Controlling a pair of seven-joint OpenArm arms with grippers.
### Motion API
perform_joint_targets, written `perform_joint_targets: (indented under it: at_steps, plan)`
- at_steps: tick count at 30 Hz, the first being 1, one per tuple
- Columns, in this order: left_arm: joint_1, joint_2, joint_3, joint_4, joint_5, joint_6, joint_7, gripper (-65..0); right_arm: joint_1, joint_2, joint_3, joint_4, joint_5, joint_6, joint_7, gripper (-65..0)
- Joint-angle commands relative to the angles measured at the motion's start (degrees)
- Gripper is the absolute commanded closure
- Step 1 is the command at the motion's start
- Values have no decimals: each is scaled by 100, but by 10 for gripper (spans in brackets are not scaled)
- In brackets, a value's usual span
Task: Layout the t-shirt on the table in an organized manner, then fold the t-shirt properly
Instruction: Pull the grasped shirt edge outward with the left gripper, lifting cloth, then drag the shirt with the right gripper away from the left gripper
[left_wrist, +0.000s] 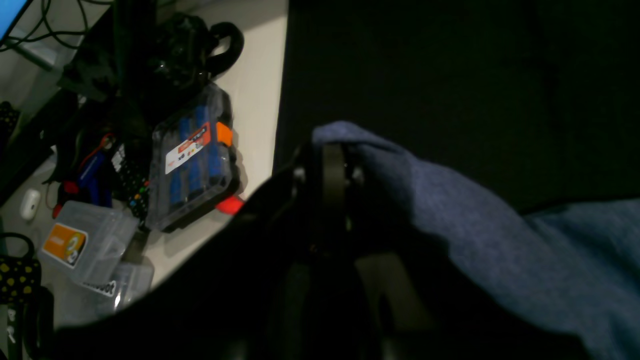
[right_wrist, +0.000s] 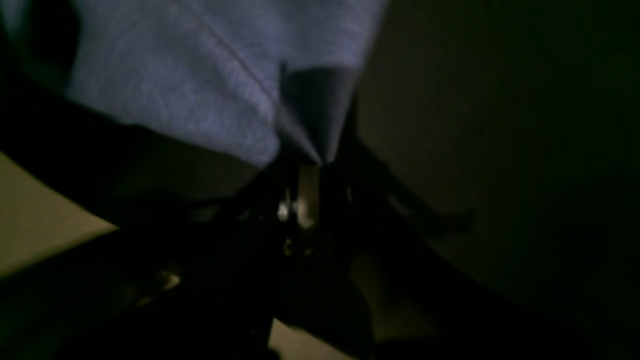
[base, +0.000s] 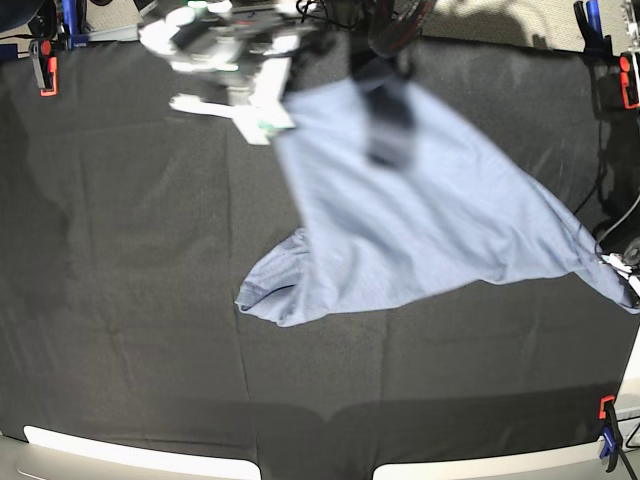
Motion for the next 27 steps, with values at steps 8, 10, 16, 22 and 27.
perform_joint_targets:
  at_steps: [8,10,16,22,27]
  plan:
    - [-140,-146,-55,85,-9,68,-138,0,-457,374,1174,225,684,-17,-173,0]
    - [-140,-146,-55,85,-9,68,-138,0,-466,380,1403,225,1005,-17,-334,0]
    - [-140,-149,-55,85,-7,66,-138,0,-564,380,1812,280,2852,461,-505,-103]
    - [-140,-146,-55,85,-7,68,-136,0,-710,380,1840,953,3399,1351,-302,-321]
    - [-140,-146,-55,85,-7,66,-83,0,-214,363,1843,1084,3077,804,356,-321]
